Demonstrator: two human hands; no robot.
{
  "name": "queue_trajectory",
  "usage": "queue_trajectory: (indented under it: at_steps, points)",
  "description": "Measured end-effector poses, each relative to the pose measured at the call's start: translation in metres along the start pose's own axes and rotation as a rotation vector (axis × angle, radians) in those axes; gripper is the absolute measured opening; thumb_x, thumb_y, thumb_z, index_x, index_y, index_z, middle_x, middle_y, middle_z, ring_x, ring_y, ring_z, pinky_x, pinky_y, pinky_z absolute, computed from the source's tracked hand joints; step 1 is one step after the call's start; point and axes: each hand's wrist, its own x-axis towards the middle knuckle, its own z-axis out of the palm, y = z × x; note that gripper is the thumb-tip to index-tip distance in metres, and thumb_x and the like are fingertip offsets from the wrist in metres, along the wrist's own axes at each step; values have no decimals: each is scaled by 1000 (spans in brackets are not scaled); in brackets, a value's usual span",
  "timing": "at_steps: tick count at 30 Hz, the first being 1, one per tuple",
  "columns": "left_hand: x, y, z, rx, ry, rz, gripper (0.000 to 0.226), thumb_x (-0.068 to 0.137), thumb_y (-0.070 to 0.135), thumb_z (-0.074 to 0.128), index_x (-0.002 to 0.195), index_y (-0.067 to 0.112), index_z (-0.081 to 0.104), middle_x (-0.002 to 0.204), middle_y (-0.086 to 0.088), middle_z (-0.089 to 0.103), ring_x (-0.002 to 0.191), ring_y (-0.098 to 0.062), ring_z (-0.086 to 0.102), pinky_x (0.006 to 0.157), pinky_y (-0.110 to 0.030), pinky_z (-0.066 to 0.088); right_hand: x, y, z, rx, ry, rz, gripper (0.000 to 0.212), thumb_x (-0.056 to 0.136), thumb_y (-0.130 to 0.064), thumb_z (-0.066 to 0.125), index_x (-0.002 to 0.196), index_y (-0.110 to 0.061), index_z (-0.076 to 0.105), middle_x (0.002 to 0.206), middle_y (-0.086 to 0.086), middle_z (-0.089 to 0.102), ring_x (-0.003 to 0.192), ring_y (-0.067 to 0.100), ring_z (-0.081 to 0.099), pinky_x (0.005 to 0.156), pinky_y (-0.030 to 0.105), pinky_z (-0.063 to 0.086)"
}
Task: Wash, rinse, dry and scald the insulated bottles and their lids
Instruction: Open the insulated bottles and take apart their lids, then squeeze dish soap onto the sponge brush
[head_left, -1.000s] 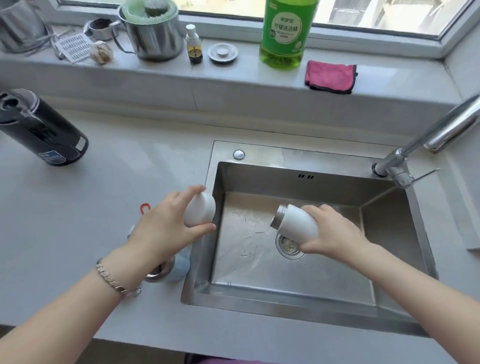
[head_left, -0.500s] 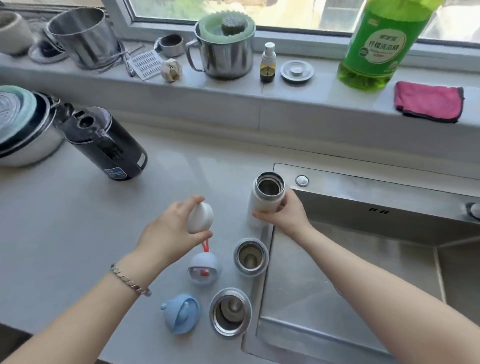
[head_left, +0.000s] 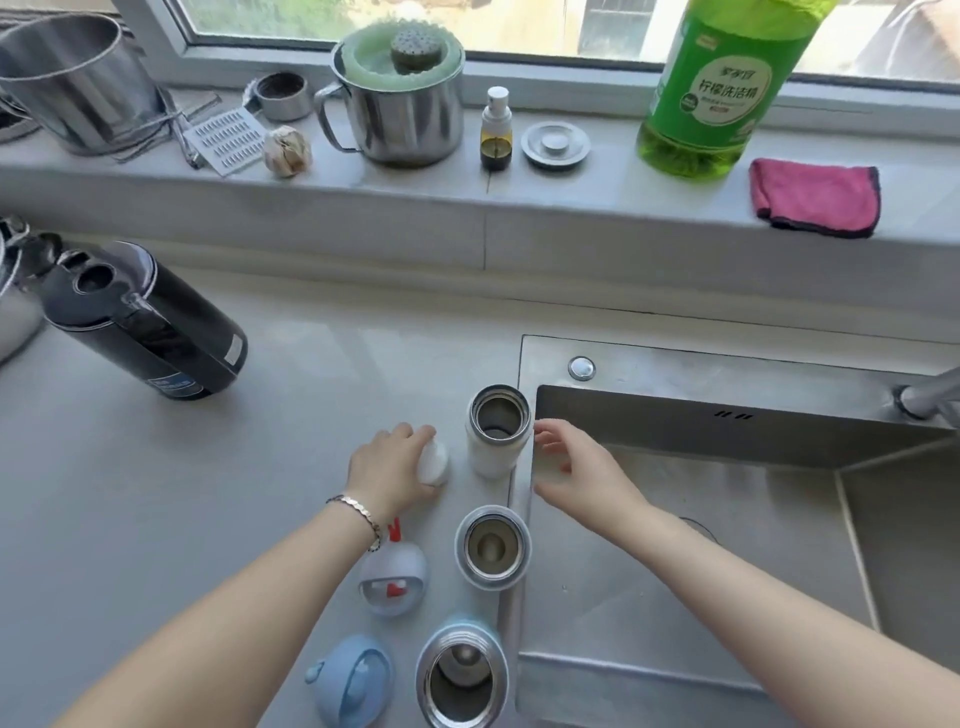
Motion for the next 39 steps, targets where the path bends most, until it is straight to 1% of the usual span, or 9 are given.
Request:
queue_trajectory:
  at_steps: [7,10,13,16,21,26,29,34,39]
  points:
    - [-21,-7,-6,-140,-45,-27,72,80,42,67,141,29,31,135,0,41,122,-23,45,89,-34,43,-24,17,-19,-148,-155,151,29,82,-15,61,110,-21,58,100,-5,60,91,10,56,75,19,45]
    - [-42,-4,-33,-206,92,-52,44,88,37,58,129,25,47,127,2,53,115,-19,51,89,-31,43,-33,19,-34,-243,-239,209,31,83,-22,60,114,-21,57,99,-7,58,91,11,57,65,18,41]
    - [-67,25,-70,-385,209,13,15,89,30,56,102,24,60,95,7,63,87,-13,57,75,-26,42,-46,20,-55,-373,-260,224,33,86,-26,58,119,-20,54,112,-3,60,96,13,55,70,21,40]
    - [-82,75,-100,-380,99,146,7,89,32,55,92,27,59,83,16,59,83,-12,57,76,-27,45,-58,12,-82,-457,-251,222,36,88,-28,56,122,-19,53,121,-1,58,108,17,55,84,25,43]
    - [-70,190,-128,-173,-62,322,13,87,35,52,93,26,60,110,4,64,94,-16,60,83,-29,49,-112,5,-174,-486,-158,236,37,89,-31,57,123,-19,54,123,-2,58,113,17,53,83,22,39]
    - [-65,318,-187,-134,78,453,11,85,33,52,84,25,60,99,4,65,93,-17,60,85,-33,51,-182,-1,-316,-441,159,189,31,86,-28,59,115,-18,60,114,0,63,88,10,55,73,16,43]
    - [-77,403,-239,-174,197,520,17,87,32,53,95,20,62,97,2,64,91,-16,61,81,-29,50,-227,-8,-411,-441,438,131,27,85,-23,58,110,-14,63,109,4,67,89,15,60,77,20,45]
    - [-97,508,-310,-244,355,584,13,87,30,53,88,19,61,76,7,58,79,-17,61,71,-28,49,-283,-14,-539,-392,1034,44,25,86,-20,54,110,-16,60,103,2,63,96,22,60,74,23,43]
    - [-111,555,-352,-261,493,581,16,89,28,53,92,16,64,83,4,64,82,-16,64,75,-29,52,-309,-14,-608,-281,1429,10,33,89,-22,51,122,-20,52,124,12,41,104,33,54,85,34,43]
